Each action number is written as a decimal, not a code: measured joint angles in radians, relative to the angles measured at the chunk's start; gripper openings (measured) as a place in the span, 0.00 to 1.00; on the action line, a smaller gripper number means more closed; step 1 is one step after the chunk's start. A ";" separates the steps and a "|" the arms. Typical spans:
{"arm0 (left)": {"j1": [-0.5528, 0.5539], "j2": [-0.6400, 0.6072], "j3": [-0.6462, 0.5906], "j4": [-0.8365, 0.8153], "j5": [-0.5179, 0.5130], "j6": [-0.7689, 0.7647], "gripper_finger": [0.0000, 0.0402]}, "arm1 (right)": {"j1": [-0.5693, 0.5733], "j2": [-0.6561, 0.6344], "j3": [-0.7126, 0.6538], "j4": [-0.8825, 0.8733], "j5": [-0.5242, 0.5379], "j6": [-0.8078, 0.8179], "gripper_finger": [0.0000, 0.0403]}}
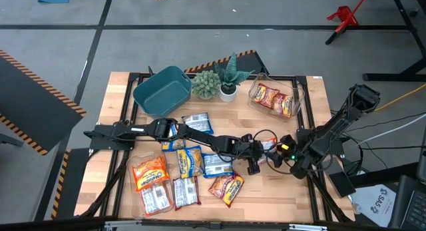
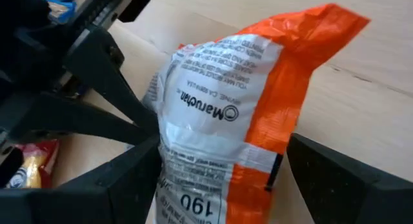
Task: Sort Maruchan noodles
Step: Put the orange noodle pack into the bottom transparent bin
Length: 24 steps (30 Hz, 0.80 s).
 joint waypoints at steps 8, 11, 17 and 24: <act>0.002 0.001 -0.002 0.021 -0.006 0.007 0.00 | 0.000 0.000 -0.012 0.035 0.003 -0.042 0.64; 0.002 0.001 -0.002 0.031 -0.007 0.008 0.00 | 0.000 0.000 -0.012 0.036 0.007 -0.043 0.53; 0.002 -0.020 -0.005 0.016 -0.002 0.009 0.00 | 0.000 0.000 -0.011 0.051 0.006 -0.050 0.37; -0.016 -0.124 -0.008 -0.161 0.003 0.007 0.00 | 0.000 0.000 0.002 0.089 -0.005 -0.124 0.37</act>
